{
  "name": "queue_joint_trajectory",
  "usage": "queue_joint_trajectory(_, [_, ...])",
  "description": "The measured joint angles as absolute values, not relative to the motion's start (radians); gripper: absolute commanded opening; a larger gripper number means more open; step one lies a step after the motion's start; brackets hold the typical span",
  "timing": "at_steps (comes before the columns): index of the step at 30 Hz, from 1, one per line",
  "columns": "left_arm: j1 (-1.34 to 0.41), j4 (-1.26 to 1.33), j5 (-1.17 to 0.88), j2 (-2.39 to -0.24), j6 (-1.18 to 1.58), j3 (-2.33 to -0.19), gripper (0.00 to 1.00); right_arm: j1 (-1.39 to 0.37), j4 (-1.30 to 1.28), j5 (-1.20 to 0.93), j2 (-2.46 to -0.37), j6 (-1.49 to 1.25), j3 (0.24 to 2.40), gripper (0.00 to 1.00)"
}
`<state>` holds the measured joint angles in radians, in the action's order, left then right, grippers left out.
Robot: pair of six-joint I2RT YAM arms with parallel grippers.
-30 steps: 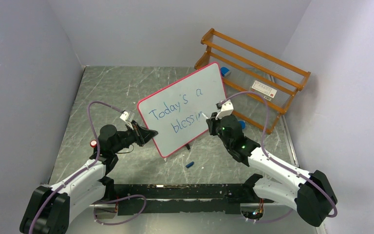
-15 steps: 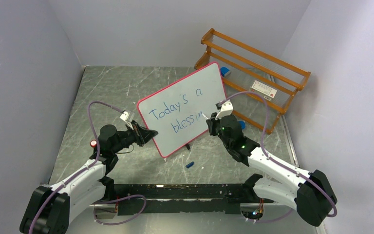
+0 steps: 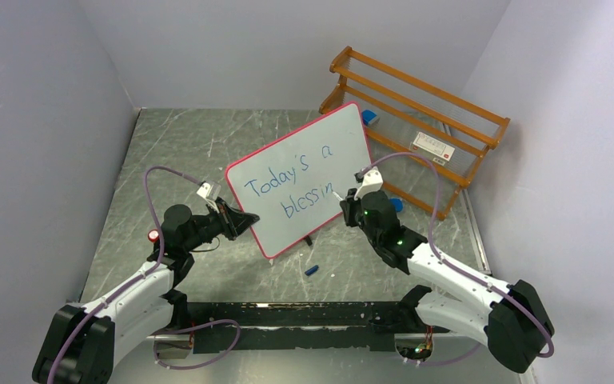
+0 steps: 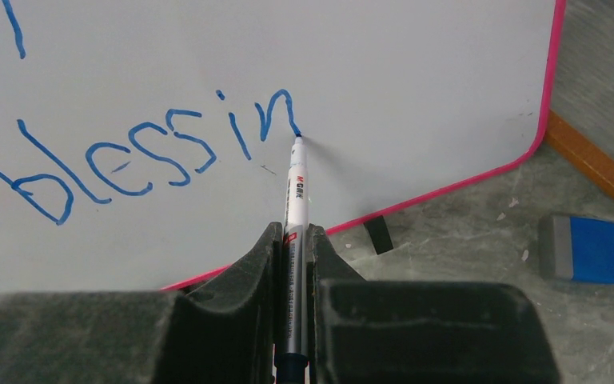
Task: Write a sentence on the whiteboard
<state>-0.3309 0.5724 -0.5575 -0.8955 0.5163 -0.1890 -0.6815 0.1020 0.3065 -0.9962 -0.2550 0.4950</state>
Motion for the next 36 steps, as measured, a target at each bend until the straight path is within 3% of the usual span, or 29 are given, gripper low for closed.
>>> queue_joint_trajectory(36, [-0.331,0.572,-0.557,-0.896,0.517,-0.189,0.05,-0.621,0.186,0.306,-1.019,-0.246,0.49,0.0])
